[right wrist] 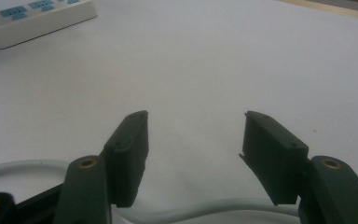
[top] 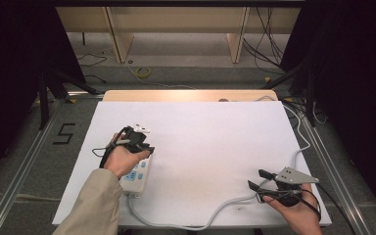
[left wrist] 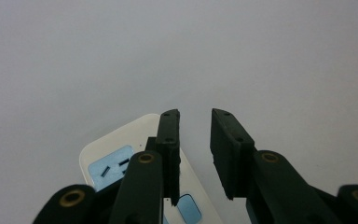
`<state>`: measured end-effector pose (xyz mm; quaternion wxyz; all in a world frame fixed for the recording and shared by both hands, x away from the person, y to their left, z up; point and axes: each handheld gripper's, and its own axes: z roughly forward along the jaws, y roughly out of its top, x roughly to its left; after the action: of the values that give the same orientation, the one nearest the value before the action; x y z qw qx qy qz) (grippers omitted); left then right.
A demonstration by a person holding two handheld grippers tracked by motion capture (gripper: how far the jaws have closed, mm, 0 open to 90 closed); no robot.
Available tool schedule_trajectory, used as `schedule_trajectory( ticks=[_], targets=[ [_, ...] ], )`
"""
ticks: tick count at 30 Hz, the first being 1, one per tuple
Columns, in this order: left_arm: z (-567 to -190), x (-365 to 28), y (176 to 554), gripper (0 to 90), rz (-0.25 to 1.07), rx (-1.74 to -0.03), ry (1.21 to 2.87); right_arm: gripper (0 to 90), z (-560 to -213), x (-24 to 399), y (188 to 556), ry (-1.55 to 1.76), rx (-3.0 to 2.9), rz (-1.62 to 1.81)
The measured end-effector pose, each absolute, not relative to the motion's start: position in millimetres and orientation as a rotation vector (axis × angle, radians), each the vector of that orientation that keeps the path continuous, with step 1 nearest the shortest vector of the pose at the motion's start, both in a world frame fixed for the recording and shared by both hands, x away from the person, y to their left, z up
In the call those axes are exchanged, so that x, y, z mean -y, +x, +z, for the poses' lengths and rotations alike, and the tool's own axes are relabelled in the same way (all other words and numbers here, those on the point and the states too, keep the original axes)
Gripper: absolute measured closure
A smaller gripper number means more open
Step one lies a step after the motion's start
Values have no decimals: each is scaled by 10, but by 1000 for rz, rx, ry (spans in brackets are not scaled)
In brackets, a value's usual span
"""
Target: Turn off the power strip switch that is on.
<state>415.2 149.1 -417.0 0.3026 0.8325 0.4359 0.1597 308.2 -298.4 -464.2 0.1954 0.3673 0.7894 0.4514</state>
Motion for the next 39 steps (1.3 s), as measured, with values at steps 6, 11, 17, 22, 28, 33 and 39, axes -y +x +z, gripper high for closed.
schedule_trajectory(
  ticks=[6, 11, 17, 22, 28, 33, 39],
  targets=[
    [-4119, -1513, 4057, 671, 422, -1097, 2171, 414, -4643, 2980, 3082, 1028, -2214, 1263],
    [-4096, -1538, 3980, 659, 429, -1050, 2143, 414, -4642, 2980, 3081, 1028, -2214, 1264],
    [-4106, -1572, 3914, 636, 435, -1003, 2136, 414, -4642, 2978, 3081, 1026, -2217, 1264],
    [-4118, -1600, 3873, 620, 433, -998, 2132, 414, -4642, 2976, 3081, 1026, -2217, 1266],
    [-4136, -1635, 3812, 598, 435, -973, 2116, 413, -4644, 2974, 3082, 1024, -2219, 1266],
    [-4164, -1675, 3756, 573, 443, -933, 2110, 413, -4646, 2968, 3081, 1025, -2222, 1267],
    [-4200, -1748, 3701, 562, 449, -922, 2106, 412, -4649, 2962, 3080, 1026, -2224, 1270]
  ],
)
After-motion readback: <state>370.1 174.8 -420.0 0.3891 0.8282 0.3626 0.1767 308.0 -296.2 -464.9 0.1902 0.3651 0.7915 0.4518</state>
